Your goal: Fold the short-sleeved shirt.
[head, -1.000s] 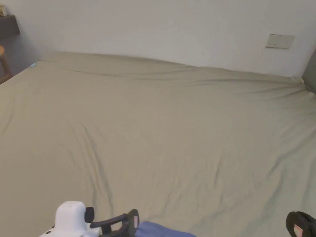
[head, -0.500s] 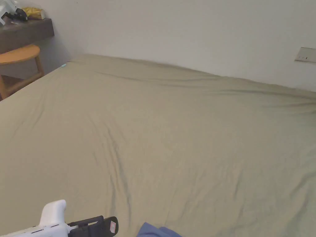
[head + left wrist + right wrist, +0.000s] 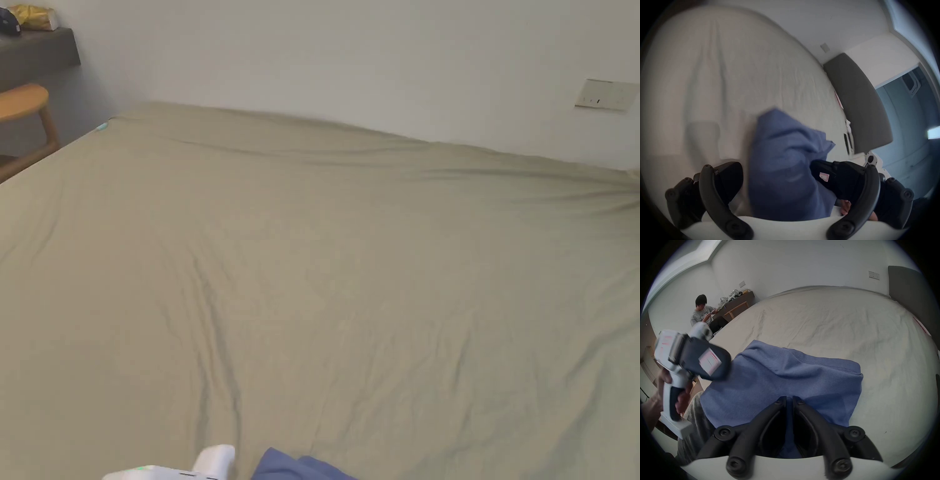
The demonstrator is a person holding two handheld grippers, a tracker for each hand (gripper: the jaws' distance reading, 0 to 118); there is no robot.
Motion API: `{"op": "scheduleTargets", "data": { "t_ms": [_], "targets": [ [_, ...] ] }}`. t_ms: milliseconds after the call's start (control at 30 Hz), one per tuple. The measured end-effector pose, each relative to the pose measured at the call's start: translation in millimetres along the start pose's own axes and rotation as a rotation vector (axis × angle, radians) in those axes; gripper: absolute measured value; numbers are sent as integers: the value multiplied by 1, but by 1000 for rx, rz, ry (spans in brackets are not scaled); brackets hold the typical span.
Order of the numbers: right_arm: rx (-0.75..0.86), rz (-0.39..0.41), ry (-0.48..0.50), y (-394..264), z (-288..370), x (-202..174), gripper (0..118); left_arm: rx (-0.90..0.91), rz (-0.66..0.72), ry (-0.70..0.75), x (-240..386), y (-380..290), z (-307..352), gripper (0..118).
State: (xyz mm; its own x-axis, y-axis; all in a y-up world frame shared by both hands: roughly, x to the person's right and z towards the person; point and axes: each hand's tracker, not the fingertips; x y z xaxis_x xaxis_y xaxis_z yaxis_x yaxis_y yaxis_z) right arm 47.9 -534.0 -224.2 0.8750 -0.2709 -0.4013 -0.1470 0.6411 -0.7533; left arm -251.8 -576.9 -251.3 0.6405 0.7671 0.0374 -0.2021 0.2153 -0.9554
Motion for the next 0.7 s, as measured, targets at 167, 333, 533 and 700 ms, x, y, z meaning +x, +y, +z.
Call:
{"op": "scheduleTargets", "data": {
  "t_ms": [167, 333, 533, 700],
  "targets": [
    [-7, -94, 19, 0, 2, 11, 10, -25, 125, -240, 6, 0, -20, 37],
    [-10, -124, 38, 0, 8, 18, 11, -60, 188, -230, -8, 2, -15, 36],
    [6, -192, 26, 14, 26, 17, 11, -65, -3, -72, 15, 20, 12, 36],
    [45, -162, 5, 32, 41, 13, 11, -6, -125, 175, -11, 48, 90, 36]
  ]
}}
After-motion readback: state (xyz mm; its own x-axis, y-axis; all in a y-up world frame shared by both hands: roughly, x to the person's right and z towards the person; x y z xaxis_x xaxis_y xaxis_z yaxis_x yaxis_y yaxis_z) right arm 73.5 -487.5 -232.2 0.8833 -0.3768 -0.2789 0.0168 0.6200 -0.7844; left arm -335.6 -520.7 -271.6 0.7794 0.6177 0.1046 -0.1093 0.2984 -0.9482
